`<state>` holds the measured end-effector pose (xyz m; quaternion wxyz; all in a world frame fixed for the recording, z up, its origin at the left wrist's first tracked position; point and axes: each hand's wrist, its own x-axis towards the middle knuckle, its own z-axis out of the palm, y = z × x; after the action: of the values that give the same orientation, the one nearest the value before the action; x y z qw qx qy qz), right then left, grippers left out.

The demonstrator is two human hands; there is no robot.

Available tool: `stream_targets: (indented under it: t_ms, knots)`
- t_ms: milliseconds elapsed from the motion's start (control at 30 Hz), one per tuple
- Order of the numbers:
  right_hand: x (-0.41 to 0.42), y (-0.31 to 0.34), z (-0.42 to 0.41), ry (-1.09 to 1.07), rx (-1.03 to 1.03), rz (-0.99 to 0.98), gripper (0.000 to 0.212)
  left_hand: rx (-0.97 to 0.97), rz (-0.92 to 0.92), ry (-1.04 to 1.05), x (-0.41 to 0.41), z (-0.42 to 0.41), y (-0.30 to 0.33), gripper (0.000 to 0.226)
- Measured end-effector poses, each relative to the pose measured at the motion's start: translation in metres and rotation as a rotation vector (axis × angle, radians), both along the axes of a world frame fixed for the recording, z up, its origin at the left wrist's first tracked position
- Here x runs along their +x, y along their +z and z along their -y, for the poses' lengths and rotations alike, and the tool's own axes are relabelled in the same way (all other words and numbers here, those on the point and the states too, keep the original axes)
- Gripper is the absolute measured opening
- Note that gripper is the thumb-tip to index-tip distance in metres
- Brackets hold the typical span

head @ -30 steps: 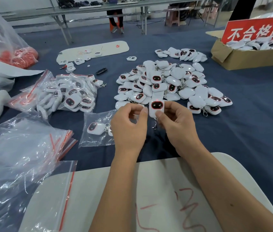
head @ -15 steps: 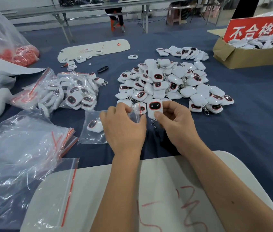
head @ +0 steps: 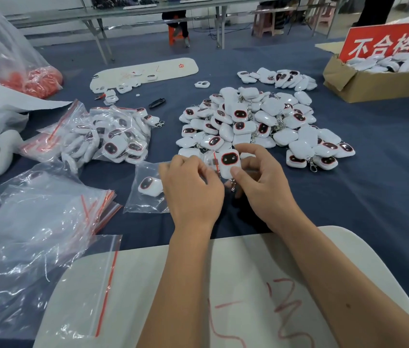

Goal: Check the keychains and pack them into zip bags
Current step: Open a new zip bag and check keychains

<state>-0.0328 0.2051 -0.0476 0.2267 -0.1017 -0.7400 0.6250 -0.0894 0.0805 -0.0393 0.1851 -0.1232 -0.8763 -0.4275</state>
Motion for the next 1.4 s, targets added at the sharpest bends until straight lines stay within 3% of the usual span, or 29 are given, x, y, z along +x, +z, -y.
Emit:
stream_targets:
  t_ms: [100, 200, 367, 500, 633, 733, 833, 900, 967, 1067, 1167, 1300, 1400]
  knots:
    - [0.001, 0.0, 0.002, 0.008, 0.02, 0.038, 0.027, 0.024, -0.075, -0.04, 0.003, 0.0, 0.003, 0.022]
    - [-0.001, 0.0, 0.003, 0.012, 0.084, 0.073, 0.01, 0.029, -0.157, -0.066, 0.006, -0.002, 0.006, 0.025]
    - [0.001, 0.0, 0.003, 0.023, 0.046, -0.012, 0.005, 0.081, -0.222, -0.09, 0.007, -0.001, 0.009, 0.027]
    - [0.005, 0.003, 0.003, 0.027, -0.041, -0.16, 0.013, 0.097, -0.235, -0.103, 0.008, -0.001, 0.008, 0.025]
    - [0.006, 0.006, 0.004, 0.147, -0.028, -0.118, 0.029, 0.13, -0.271, -0.092, 0.007, 0.001, 0.008, 0.024]
    - [0.008, 0.007, 0.008, 0.324, -0.192, -0.104, 0.045, 0.155, -0.287, -0.078, 0.005, 0.003, 0.008, 0.022]
    - [0.01, 0.01, 0.01, 0.569, -0.57, -0.13, 0.058, 0.165, -0.277, -0.08, 0.004, 0.004, 0.008, 0.023]
    - [0.009, 0.011, 0.009, 0.611, -0.646, -0.119, 0.06, 0.169, -0.279, -0.085, 0.003, 0.004, 0.008, 0.023]
    - [0.007, 0.01, 0.014, 0.523, -0.506, -0.081, 0.052, 0.163, -0.285, -0.092, 0.004, 0.004, 0.009, 0.022]
    - [0.007, 0.005, 0.026, 0.178, -0.051, -0.149, 0.033, 0.183, -0.291, -0.075, 0.005, 0.004, 0.009, 0.024]
    - [0.006, 0.0, 0.025, -0.029, 0.115, -0.175, 0.021, 0.222, -0.305, -0.048, 0.002, 0.008, 0.011, 0.024]
    - [0.003, 0.0, 0.024, 0.101, 0.22, -0.074, 0.025, 0.222, -0.296, -0.072, 0.003, 0.009, 0.012, 0.023]
    - [0.003, 0.004, 0.028, 0.29, 0.117, -0.086, 0.033, 0.217, -0.299, -0.093, 0.005, 0.008, 0.012, 0.023]
